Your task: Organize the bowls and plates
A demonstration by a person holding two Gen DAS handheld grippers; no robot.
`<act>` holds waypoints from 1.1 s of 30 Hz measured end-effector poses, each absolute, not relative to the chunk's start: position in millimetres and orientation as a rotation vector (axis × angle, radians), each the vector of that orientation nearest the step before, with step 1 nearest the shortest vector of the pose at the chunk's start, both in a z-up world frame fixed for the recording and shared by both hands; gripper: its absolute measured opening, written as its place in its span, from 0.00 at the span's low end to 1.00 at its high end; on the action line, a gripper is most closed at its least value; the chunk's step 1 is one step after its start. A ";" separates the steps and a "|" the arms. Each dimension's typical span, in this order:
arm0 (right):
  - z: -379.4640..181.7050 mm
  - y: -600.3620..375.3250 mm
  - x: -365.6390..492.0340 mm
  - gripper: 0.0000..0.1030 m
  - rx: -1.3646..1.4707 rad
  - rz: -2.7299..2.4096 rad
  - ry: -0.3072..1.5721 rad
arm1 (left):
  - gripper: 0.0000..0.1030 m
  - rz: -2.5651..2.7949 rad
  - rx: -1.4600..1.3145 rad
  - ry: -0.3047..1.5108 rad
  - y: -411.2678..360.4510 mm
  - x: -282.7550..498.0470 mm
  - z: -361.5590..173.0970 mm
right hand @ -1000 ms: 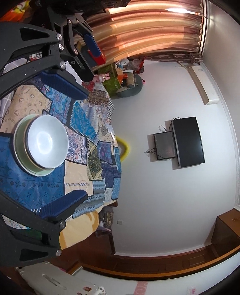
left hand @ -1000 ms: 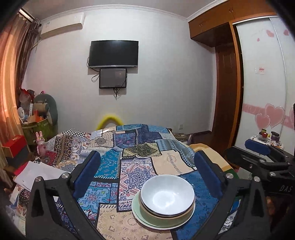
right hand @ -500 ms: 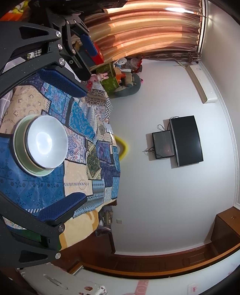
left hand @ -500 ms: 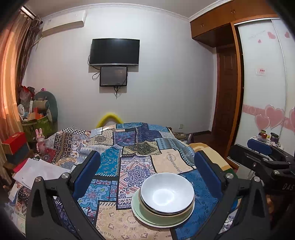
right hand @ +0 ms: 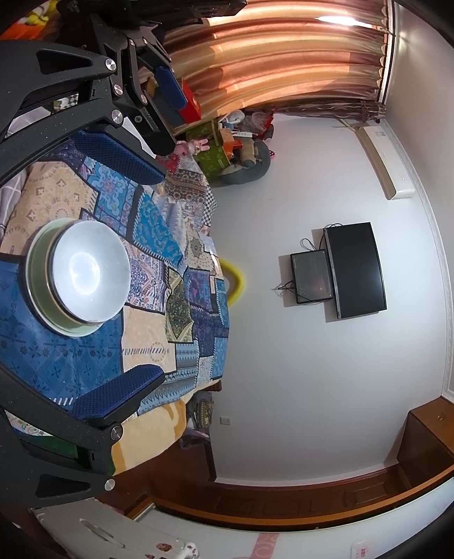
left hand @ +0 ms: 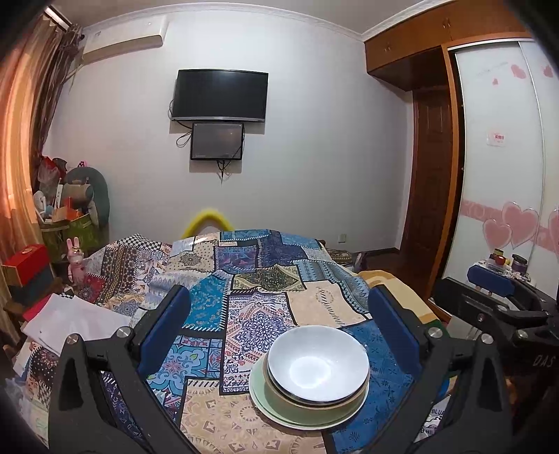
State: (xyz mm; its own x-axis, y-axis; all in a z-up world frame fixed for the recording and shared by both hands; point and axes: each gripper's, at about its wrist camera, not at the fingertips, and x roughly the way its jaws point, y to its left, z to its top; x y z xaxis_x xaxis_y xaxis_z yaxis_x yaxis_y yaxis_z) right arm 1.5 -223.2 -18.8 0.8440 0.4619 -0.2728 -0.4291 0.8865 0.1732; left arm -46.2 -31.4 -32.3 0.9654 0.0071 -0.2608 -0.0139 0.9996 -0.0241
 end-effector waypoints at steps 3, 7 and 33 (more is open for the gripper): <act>-17.7 -222.9 1.8 0.99 0.104 0.470 0.314 | 1.00 0.010 -0.032 0.263 -30.4 -46.7 -32.8; -18.2 -223.0 1.6 0.99 0.104 0.470 0.314 | 1.00 0.009 -0.033 0.263 -29.2 -46.3 -31.9; -14.5 -223.0 1.8 1.00 0.102 0.477 0.318 | 1.00 -0.004 -0.056 0.283 -28.2 -42.4 -33.7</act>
